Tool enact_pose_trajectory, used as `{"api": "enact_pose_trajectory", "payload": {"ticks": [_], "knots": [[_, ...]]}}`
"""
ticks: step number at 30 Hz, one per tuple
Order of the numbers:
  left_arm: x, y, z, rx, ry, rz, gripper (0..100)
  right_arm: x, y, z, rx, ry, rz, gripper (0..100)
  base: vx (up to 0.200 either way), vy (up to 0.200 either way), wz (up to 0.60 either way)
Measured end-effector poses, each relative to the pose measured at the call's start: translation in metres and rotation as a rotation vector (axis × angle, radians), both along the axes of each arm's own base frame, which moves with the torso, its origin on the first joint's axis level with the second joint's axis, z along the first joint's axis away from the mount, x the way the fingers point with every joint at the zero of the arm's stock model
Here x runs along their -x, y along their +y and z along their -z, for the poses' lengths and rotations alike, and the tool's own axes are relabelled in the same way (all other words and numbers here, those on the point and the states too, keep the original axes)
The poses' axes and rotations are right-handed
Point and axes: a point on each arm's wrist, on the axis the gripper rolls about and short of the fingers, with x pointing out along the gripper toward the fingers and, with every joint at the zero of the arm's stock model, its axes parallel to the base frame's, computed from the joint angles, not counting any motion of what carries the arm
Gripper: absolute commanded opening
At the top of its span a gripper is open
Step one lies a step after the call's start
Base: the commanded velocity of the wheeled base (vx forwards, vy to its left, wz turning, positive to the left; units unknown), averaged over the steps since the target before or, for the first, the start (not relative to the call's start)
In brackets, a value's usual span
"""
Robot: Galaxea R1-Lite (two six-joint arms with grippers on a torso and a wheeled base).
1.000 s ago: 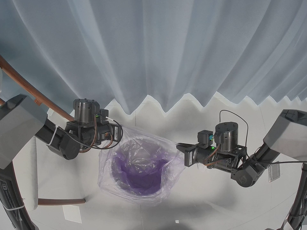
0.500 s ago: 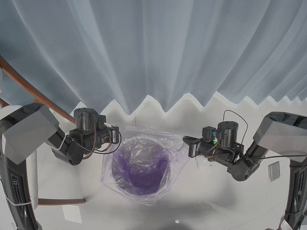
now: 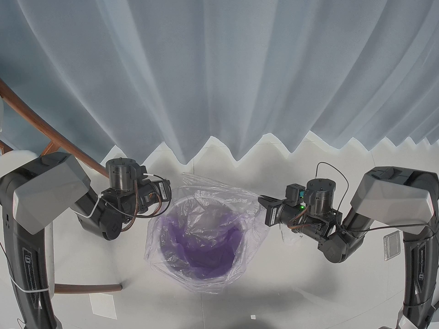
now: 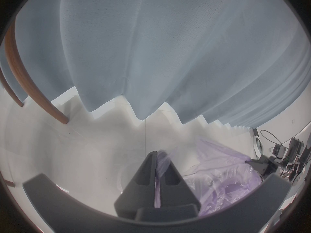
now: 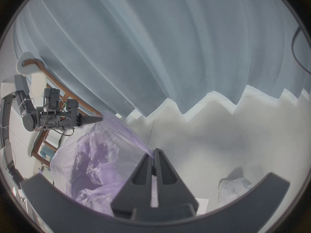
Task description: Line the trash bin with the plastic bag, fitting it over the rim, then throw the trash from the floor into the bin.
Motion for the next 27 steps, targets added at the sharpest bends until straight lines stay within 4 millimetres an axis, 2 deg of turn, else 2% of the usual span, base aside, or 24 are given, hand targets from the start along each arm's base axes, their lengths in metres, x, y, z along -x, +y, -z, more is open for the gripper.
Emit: {"api": "enact_pose_trajectory", "payload": {"ticks": [4,5,13,18,23,27], "knots": [[0.000,-0.001,0.001,0.008,0.002,0.003,0,0.000,-0.001,0.003,0.002,0.005,0.002,0,0.000,0.000,0.00],[0.001,-0.001,0.001,0.008,0.003,0.002,100,0.000,-0.001,0.003,0.002,0.005,0.001,100,0.000,0.000,0.00],[0.002,-0.001,-0.002,0.030,-0.003,-0.005,100,0.005,-0.003,-0.003,-0.081,0.012,0.020,100,0.000,0.000,0.00],[0.008,0.004,-0.025,0.085,-0.042,-0.020,100,0.016,-0.010,-0.019,-0.205,0.080,0.055,100,0.000,0.000,0.00],[0.037,0.007,-0.040,0.093,-0.027,-0.004,100,0.030,-0.020,-0.031,-0.247,0.107,0.077,100,0.000,0.000,0.00],[0.074,0.001,-0.036,0.052,0.036,0.050,100,0.039,-0.027,-0.037,-0.256,0.110,0.092,100,0.000,0.000,0.00]]}}
